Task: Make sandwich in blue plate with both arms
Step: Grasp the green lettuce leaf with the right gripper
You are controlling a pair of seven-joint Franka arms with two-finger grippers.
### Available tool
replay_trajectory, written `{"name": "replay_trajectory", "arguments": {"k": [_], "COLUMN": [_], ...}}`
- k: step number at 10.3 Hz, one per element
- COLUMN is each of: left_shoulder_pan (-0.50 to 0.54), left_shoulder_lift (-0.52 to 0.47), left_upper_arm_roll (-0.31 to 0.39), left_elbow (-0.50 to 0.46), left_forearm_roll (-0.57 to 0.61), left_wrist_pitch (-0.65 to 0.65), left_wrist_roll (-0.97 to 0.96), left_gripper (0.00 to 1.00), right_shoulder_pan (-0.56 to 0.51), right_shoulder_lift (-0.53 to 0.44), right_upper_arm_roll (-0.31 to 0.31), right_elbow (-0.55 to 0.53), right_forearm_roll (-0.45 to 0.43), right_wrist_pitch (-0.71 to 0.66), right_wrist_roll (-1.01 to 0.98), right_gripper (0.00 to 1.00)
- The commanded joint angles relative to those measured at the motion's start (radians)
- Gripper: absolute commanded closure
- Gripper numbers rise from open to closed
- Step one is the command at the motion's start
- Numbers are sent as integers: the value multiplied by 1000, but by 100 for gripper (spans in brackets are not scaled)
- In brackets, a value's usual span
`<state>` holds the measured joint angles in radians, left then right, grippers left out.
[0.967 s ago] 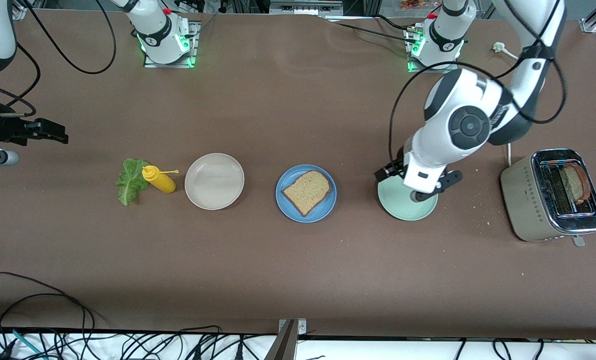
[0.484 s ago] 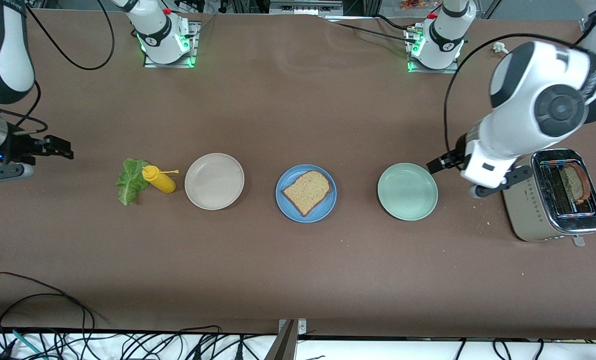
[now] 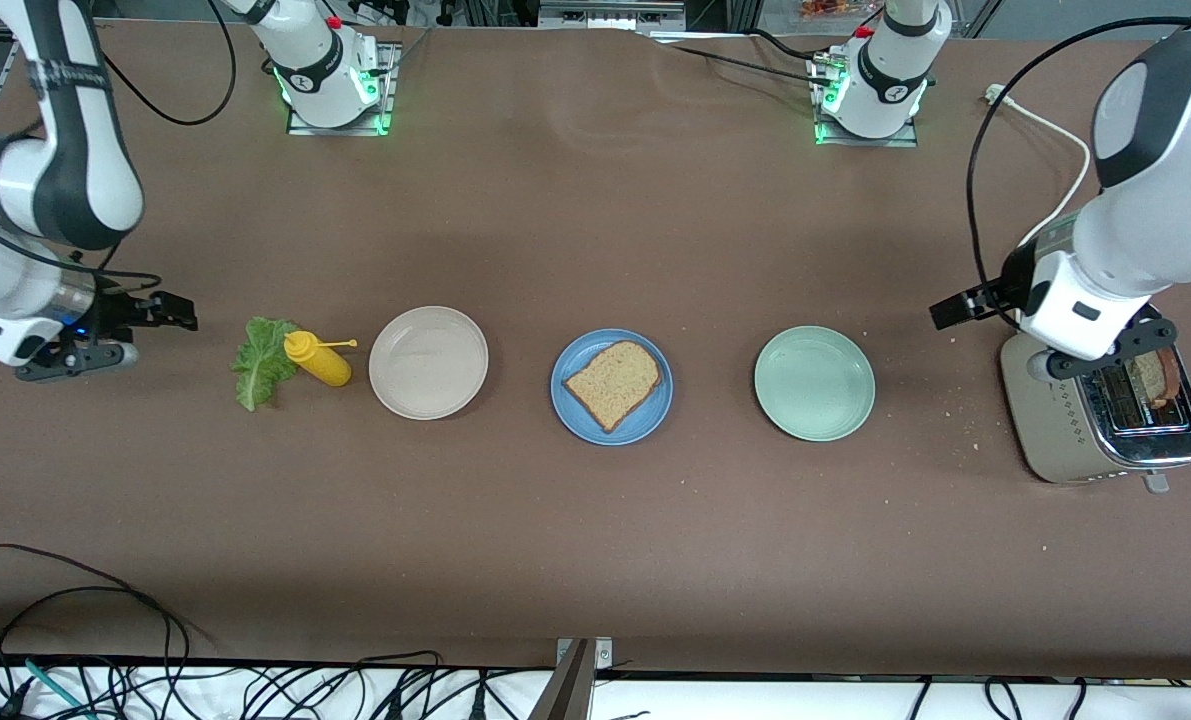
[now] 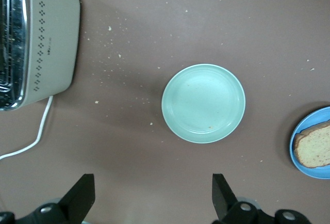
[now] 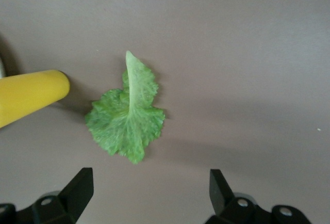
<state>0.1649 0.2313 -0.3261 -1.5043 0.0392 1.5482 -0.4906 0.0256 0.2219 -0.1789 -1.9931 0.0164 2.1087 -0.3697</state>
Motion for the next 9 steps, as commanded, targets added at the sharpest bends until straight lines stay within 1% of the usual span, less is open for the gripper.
{"name": "replay_trajectory", "arguments": {"k": [1,3,4,5,8,9], "left_shoulder_pan": [60,79,81,82,82,82], "left_shoulder_lift": [-18,-18,-18,-18,-17,-15], "left_upper_arm_roll": [-8,-8,-8,-8,-7,-7], "left_elbow": [1,-1,-1,-1,-1,-1], "left_forearm_roll": [25,25,25,25,25,25], "left_wrist_pitch": [-33,-51,-51,-51,-51,-51], "left_wrist_roll": [125,167,170,170,170,170], "left_gripper": [0,0,0,0,0,0], "right_shoulder_pan": [-7,-7,-7,-9,-10,-9], "right_shoulder_lift": [84,125,138,160,203,221], "right_upper_arm_roll": [3,3,6,9,22,22], "right_elbow": [-67,-119,-162,-193,-201,-196], "right_forearm_roll": [23,23,27,54,176,245], "right_wrist_pitch": [155,287,385,445,453,455], "right_wrist_roll": [-35,-49,-48,-49,-101,-139], "right_gripper": [0,0,0,0,0,0]}}
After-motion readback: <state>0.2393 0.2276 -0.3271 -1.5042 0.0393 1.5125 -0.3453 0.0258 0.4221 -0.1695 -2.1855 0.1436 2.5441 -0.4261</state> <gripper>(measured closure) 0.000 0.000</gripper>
